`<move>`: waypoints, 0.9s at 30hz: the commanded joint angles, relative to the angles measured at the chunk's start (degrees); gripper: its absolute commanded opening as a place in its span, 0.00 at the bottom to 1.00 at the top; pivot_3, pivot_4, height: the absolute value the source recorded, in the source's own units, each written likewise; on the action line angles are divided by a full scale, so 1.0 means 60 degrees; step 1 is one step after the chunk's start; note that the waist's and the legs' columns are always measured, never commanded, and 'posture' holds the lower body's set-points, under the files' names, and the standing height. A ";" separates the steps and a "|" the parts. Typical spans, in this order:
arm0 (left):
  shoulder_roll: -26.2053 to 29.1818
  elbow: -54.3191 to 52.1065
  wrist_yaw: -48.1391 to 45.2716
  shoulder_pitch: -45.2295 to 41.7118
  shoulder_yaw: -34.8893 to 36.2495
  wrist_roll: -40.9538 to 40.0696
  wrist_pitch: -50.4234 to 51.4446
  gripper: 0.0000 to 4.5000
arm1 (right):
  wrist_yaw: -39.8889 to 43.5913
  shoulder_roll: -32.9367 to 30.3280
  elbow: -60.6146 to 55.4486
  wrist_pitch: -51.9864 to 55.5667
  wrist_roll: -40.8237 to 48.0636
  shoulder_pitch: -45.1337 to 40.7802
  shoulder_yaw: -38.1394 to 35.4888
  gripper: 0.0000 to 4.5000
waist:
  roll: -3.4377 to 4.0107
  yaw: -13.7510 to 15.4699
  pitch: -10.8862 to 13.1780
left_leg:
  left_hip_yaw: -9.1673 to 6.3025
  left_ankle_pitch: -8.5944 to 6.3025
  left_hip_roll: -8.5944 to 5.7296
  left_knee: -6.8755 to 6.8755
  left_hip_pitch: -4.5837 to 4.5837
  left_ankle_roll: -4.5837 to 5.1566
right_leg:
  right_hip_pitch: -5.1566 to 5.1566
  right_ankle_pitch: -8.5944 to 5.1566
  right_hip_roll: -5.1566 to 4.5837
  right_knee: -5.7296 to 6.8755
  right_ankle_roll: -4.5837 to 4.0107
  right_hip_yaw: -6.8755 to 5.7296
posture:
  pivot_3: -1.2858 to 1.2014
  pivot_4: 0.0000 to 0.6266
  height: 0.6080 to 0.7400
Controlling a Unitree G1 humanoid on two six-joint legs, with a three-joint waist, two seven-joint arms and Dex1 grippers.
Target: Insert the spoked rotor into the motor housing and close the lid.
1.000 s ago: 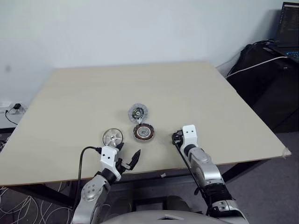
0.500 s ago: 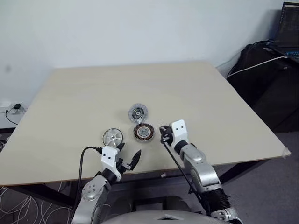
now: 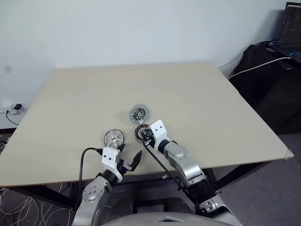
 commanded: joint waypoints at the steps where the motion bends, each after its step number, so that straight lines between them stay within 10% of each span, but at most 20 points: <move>1: -0.0043 -0.0499 0.0035 -0.0093 0.0002 -0.0117 -0.0041 1.00 | 0.0022 0.0106 0.0324 -0.0364 0.0004 -0.0378 -0.0196 0.15 | 0.0000 -0.0007 0.0000 | 0.0000 0.0000 0.0000 -0.0001 0.0000 0.0000 | -0.0001 0.0001 0.0000 0.0000 -0.0001 0.0000 | 0.52 0.00 1.00; 27: -0.0108 -0.0506 0.0043 -0.0089 -0.0008 -0.0140 -0.0079 1.00 | 0.0044 0.0337 0.2536 -0.1096 -0.0140 -0.1497 -0.0436 0.15 | 0.0004 -0.0112 -0.0001 | -0.0002 0.0009 -0.0001 -0.0003 0.0008 -0.0004 | -0.0001 0.0003 0.0007 0.0014 -0.0003 0.0002 | 0.52 0.00 1.00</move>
